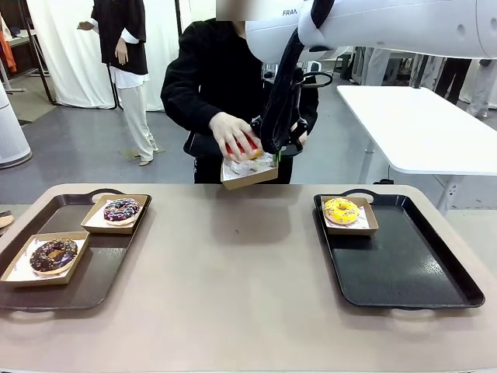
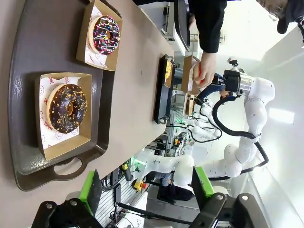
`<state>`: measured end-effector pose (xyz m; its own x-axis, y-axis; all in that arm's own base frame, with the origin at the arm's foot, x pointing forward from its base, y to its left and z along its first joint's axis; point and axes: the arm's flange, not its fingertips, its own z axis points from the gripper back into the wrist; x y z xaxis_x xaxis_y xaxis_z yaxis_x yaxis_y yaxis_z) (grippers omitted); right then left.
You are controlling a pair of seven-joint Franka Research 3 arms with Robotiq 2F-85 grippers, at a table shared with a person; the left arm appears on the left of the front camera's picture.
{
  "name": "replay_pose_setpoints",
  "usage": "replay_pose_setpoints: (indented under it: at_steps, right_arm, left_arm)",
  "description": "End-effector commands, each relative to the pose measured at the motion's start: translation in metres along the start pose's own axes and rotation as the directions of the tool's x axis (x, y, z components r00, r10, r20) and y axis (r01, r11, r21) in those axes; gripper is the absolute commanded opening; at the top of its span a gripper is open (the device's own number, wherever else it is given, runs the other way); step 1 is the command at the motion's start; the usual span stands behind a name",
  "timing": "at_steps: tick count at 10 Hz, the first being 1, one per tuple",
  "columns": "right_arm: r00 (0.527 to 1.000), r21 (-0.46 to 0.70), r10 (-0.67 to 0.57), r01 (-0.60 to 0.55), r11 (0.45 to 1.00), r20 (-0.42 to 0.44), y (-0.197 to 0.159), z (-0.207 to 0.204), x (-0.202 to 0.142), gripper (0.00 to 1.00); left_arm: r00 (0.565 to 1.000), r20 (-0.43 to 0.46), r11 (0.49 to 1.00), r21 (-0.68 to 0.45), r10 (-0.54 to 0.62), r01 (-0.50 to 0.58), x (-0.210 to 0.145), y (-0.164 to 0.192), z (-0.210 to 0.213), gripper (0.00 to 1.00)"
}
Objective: Individually package the donuts and arrange them on the tray.
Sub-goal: Place the picked Paper togo box on the Handle tray.
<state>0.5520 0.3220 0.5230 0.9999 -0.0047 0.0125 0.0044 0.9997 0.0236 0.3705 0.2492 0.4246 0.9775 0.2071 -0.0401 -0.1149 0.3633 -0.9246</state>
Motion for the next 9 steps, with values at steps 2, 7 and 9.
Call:
replay_pose_setpoints:
  at_steps: [2,7,9]
  right_arm:
    - [1.0,0.007,-0.011,0.011,1.0,-0.006,-0.0016,0.0012,-0.0027,0.0]
    - [1.0,0.007,-0.011,0.011,1.0,-0.006,-0.0016,0.0012,-0.0027,0.0]
    - [1.0,0.007,-0.011,0.011,1.0,-0.006,-0.0016,0.0012,-0.0027,0.0]
  left_arm:
    - [1.0,0.004,1.0,-0.001,0.008,-0.008,-0.0008,-0.0014,0.0017,1.0]
    - [1.0,0.004,1.0,-0.001,0.008,-0.008,-0.0008,-0.0014,0.0017,1.0]
    - [1.0,0.004,1.0,-0.001,0.008,-0.008,-0.0008,-0.0014,0.0017,1.0]
